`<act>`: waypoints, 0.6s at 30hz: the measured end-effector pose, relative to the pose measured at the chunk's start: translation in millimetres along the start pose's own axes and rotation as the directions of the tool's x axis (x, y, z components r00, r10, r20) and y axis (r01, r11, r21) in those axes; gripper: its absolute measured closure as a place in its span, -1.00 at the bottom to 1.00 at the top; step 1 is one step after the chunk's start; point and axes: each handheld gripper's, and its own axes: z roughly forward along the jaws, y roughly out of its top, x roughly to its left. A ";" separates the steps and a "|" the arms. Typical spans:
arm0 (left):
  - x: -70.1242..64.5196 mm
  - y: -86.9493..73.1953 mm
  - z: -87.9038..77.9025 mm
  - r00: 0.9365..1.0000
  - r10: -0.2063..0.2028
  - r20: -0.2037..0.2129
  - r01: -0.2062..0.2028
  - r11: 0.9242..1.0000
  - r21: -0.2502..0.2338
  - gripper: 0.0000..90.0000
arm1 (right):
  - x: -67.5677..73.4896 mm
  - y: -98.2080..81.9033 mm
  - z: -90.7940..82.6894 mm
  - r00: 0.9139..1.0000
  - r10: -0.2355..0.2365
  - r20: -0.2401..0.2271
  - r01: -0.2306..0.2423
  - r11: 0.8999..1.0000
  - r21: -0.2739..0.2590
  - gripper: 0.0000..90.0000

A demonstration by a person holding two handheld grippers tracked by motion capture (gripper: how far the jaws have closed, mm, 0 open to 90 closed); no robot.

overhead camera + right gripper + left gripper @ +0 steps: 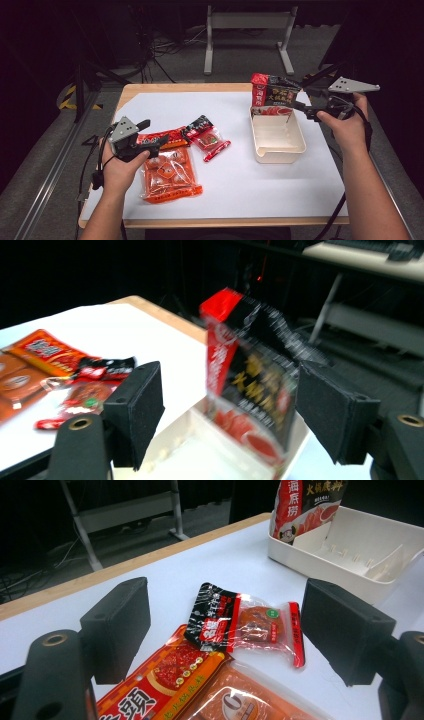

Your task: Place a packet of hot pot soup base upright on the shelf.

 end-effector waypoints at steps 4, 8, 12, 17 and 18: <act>3.9 -1.2 -1.7 1.000 0.001 0.008 -0.002 1.000 0.009 -0.53 | 12.9 -6.5 -1.9 1.000 0.007 0.013 -0.008 0.999 0.044 -0.38; 7.2 -2.3 -0.9 1.000 0.001 0.019 -0.002 1.000 0.021 -0.54 | 26.4 -14.1 -7.6 0.998 0.040 -0.037 -0.040 0.999 0.005 -0.39; 9.3 -3.7 -2.0 1.000 -0.009 0.020 0.009 1.000 0.021 -0.54 | 35.0 -19.8 -10.6 0.998 0.054 -0.034 -0.054 0.999 0.007 -0.39; 12.4 -5.1 -6.5 0.999 -0.026 0.025 0.025 1.000 0.014 -0.55 | 40.8 -19.9 -13.8 0.998 0.045 -0.044 -0.044 0.999 0.013 -0.39; 12.5 -5.7 -6.9 0.999 -0.031 0.030 0.030 0.999 0.015 -0.55 | 42.1 -20.3 -13.7 0.998 0.039 -0.044 -0.039 0.999 0.013 -0.38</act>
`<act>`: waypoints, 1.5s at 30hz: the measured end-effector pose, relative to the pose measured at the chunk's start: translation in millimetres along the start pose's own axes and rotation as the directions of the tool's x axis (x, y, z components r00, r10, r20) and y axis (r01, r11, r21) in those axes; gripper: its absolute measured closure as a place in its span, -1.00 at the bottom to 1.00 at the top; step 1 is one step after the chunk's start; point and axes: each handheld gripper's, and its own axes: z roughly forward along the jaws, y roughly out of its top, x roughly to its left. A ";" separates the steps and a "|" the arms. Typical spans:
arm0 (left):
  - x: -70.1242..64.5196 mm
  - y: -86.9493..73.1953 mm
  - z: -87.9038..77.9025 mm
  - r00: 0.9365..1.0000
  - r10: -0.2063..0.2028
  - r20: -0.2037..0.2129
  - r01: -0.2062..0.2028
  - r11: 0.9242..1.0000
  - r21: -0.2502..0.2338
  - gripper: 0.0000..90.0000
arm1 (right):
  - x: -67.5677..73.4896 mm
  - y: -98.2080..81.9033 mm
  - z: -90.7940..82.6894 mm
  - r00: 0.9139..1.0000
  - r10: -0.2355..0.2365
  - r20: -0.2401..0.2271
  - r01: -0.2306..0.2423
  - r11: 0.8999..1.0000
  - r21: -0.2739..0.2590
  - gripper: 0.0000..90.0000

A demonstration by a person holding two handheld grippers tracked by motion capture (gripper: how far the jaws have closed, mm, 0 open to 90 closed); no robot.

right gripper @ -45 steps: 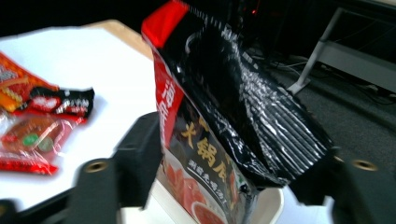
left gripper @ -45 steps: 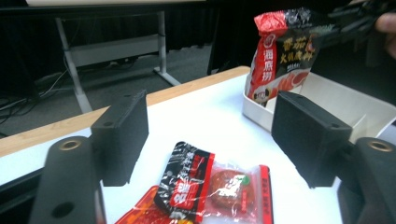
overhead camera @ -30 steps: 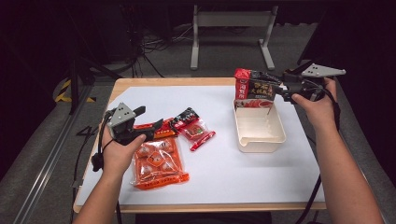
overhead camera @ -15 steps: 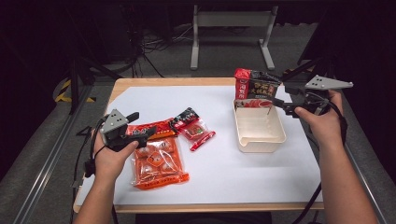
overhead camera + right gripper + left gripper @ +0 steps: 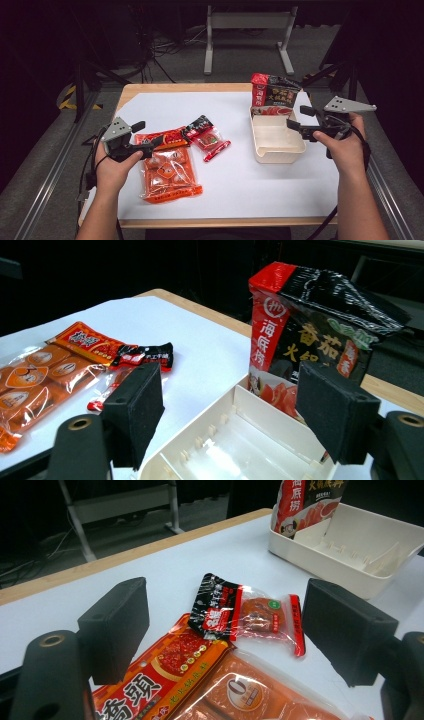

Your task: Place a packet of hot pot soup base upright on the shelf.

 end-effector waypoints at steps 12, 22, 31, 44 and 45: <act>2.8 0.0 -3.8 0.999 -0.012 0.041 0.011 1.000 0.019 -0.61 | 23.8 -5.5 4.3 0.995 -0.039 -0.087 0.041 0.999 0.030 -0.34; 10.3 -2.0 -8.1 0.999 -0.028 0.038 0.027 0.999 0.030 -0.63 | 42.9 -3.6 8.0 0.984 -0.075 -0.164 0.086 0.994 0.064 -0.31; 23.5 -8.6 -1.5 0.997 -0.070 -0.026 0.071 0.997 0.034 -0.63 | 50.8 -6.4 15.3 0.978 -0.084 -0.190 0.100 0.992 0.076 -0.33; 53.1 -44.0 17.6 0.982 -0.131 -0.135 0.141 0.988 0.066 -0.58 | 53.9 -9.8 22.4 0.978 -0.086 -0.191 0.105 0.991 0.089 -0.36; 56.8 -48.3 20.7 0.979 -0.139 -0.149 0.151 0.986 0.073 -0.58 | 54.2 -10.0 23.1 0.978 -0.086 -0.191 0.105 0.990 0.090 -0.36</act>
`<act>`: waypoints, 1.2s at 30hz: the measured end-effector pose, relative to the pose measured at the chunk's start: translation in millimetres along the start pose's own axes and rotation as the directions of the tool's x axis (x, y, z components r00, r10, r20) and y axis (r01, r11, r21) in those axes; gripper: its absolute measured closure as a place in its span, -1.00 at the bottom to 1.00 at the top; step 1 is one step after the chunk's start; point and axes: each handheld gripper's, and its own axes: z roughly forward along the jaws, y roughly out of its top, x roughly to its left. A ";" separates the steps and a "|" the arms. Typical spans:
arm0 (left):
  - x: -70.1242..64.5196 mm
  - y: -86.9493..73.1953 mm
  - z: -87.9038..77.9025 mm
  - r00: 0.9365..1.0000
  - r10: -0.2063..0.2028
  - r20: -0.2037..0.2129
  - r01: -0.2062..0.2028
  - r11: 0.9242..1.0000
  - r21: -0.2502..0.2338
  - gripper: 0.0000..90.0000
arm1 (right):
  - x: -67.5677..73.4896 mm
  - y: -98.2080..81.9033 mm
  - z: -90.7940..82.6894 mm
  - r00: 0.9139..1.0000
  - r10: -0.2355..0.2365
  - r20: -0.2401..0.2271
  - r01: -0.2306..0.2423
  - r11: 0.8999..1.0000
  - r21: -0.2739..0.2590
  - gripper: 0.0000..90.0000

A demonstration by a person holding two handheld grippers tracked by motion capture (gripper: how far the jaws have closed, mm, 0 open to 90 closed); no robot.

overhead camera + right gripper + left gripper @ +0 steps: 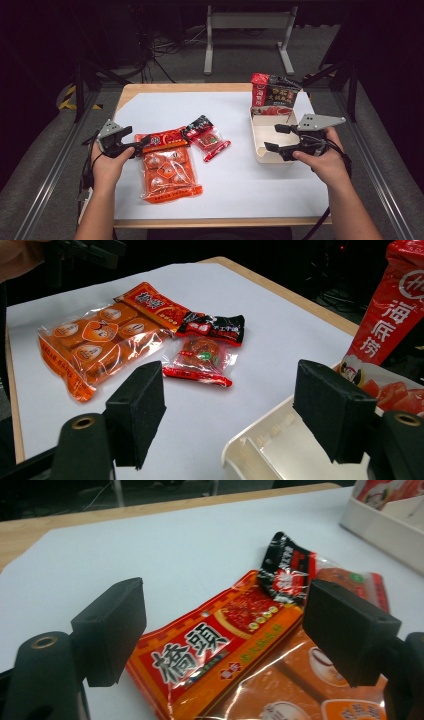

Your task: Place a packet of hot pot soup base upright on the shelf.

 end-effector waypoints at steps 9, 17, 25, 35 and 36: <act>15.7 -12.7 13.6 0.998 -0.043 -0.038 0.044 0.999 0.026 -0.59 | 1.6 -1.2 4.7 1.000 0.008 -0.004 -0.008 1.000 0.010 -0.38; 28.5 -22.9 23.4 0.994 -0.091 -0.053 0.095 0.993 0.076 -0.61 | 3.5 -2.8 8.8 1.000 0.002 -0.001 -0.002 1.000 0.022 -0.38; 35.2 -28.0 31.5 0.990 -0.123 -0.063 0.129 0.986 0.108 -0.61 | 3.0 -6.2 11.9 1.000 0.003 0.005 -0.003 0.999 0.034 -0.39; 40.0 -34.5 44.2 0.985 -0.163 -0.051 0.169 0.971 0.170 -0.61 | 5.5 -8.8 13.4 1.000 -0.002 0.012 0.001 0.999 0.048 -0.39; 40.0 -34.5 44.4 0.985 -0.163 -0.052 0.170 0.971 0.171 -0.61 | 5.7 -8.9 13.5 1.000 -0.001 0.012 0.001 0.999 0.049 -0.39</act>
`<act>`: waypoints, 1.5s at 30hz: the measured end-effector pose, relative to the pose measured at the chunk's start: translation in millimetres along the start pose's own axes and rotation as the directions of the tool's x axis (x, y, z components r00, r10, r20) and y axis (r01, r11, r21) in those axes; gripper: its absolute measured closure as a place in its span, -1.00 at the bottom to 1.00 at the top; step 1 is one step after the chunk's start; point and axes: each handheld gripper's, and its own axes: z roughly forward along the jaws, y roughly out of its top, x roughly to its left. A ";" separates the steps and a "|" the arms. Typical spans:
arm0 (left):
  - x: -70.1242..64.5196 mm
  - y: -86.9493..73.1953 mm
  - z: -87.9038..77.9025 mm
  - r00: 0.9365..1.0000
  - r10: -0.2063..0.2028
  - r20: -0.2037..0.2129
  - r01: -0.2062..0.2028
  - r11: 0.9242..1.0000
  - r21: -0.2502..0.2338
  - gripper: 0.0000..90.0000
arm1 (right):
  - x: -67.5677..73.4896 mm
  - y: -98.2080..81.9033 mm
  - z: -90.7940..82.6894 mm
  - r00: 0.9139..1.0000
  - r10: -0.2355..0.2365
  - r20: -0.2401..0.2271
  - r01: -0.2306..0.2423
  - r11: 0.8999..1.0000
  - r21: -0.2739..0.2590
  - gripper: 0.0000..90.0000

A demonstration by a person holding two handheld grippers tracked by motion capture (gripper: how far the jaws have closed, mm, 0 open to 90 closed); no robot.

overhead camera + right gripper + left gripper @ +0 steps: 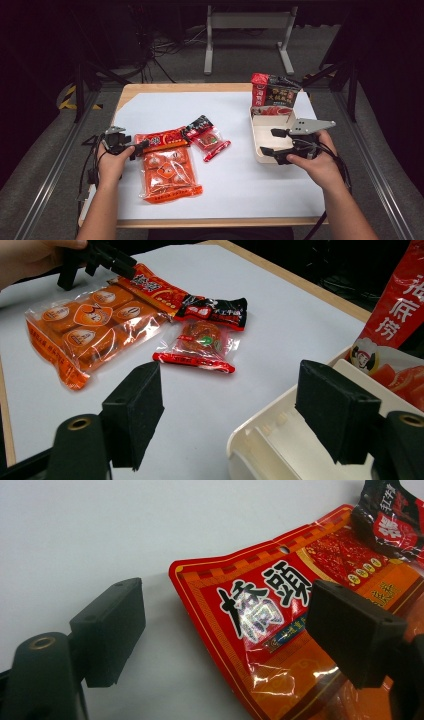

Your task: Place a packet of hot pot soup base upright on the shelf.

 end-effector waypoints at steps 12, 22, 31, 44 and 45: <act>0.2 0.6 2.3 0.999 -0.014 0.033 0.013 0.999 0.031 -0.50 | 1.5 -0.7 1.3 1.000 -0.003 0.000 0.003 1.000 0.007 -0.40; -3.5 0.9 3.9 0.992 -0.032 0.123 0.028 0.999 0.034 -0.12 | 1.8 -0.9 1.0 1.000 -0.002 0.001 0.002 1.000 0.009 -0.41; -6.6 0.9 4.1 0.990 -0.023 0.141 0.018 0.999 0.036 0.13 | 2.0 -1.2 2.1 1.000 -0.004 0.002 0.004 1.000 0.015 -0.41; -3.7 -0.4 4.3 0.995 -0.039 0.097 0.035 0.998 0.044 0.87 | -1.2 -2.7 0.3 1.000 0.005 0.023 -0.005 1.000 0.018 -0.40; -4.5 -0.3 4.5 0.994 -0.037 0.100 0.033 0.998 0.044 0.88 | -1.4 -2.8 0.1 1.000 0.006 0.024 -0.006 1.000 0.018 -0.40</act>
